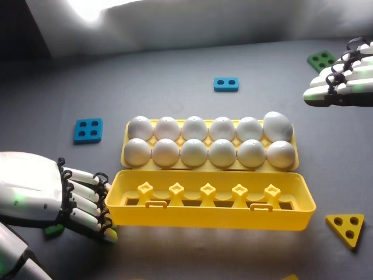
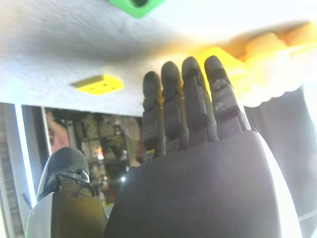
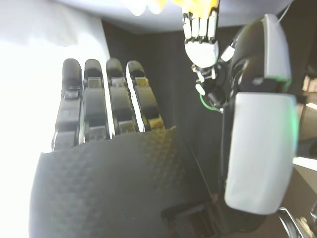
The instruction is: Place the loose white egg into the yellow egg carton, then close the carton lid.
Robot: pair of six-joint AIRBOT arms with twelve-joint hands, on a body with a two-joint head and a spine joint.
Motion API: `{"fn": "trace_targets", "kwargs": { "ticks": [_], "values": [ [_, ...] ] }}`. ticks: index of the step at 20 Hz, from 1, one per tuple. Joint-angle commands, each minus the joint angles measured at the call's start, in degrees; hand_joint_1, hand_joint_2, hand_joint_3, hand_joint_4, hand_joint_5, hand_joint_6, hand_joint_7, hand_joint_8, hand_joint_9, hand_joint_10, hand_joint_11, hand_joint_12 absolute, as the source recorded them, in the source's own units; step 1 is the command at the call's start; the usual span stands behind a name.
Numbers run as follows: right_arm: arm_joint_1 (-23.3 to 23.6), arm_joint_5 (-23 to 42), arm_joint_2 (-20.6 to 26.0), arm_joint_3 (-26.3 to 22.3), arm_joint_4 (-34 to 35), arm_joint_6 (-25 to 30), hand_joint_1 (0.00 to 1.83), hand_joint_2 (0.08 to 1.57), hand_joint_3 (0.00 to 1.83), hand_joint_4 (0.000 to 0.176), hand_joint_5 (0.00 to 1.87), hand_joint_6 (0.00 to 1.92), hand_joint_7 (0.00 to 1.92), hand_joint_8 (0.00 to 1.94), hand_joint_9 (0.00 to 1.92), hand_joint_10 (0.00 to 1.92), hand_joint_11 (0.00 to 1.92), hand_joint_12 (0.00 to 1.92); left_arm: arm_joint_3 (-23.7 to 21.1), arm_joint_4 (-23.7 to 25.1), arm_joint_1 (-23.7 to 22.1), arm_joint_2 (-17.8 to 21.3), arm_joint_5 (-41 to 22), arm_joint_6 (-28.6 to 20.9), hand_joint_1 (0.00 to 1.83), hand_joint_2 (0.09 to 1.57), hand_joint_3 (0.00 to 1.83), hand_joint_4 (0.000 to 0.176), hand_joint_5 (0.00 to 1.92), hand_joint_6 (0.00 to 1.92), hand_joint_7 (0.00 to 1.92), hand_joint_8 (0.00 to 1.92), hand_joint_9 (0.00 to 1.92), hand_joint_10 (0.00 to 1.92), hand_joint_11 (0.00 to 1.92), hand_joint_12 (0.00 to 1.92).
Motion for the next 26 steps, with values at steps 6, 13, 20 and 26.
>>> {"fn": "trace_targets", "kwargs": {
  "ticks": [6, 13, 20, 26],
  "values": [
    [0.3, 3.0, 0.9, -0.1, 3.1, 0.3, 0.25, 1.18, 0.02, 0.0, 0.17, 0.0, 0.17, 0.0, 0.18, 0.0, 0.0, 0.54, -1.5, -3.4, 0.0, 0.1, -2.8, 0.2, 0.0, 1.09, 0.0, 0.0, 0.36, 0.0, 0.33, 0.0, 0.22, 0.0, 0.0, 0.27],
    [0.3, 3.1, 0.9, -0.3, 3.0, 0.3, 0.06, 1.36, 0.02, 0.0, 0.23, 0.0, 0.21, 0.0, 0.2, 0.0, 0.0, 0.56, -2.0, -4.2, -2.4, 0.6, -2.8, -2.2, 0.0, 1.09, 0.0, 0.0, 0.36, 0.0, 0.33, 0.0, 0.23, 0.01, 0.0, 0.28],
    [0.3, 3.1, 0.9, -0.3, 2.9, 0.3, 0.0, 1.57, 0.02, 0.0, 0.24, 0.0, 0.23, 0.0, 0.21, 0.0, 0.0, 0.62, -0.5, -4.2, -6.6, 0.8, -3.9, -5.3, 0.0, 1.09, 0.0, 0.0, 0.35, 0.0, 0.34, 0.0, 0.22, 0.0, 0.0, 0.25],
    [0.3, 3.1, 0.9, -0.3, 2.8, 0.3, 0.0, 1.57, 0.05, 0.0, 0.26, 0.01, 0.26, 0.01, 0.23, 0.01, 0.0, 0.64, 3.0, -5.5, -11.5, 0.0, -4.3, -7.7, 0.0, 1.1, 0.0, 0.0, 0.36, 0.0, 0.35, 0.0, 0.25, 0.0, 0.0, 0.32]
  ]
}}
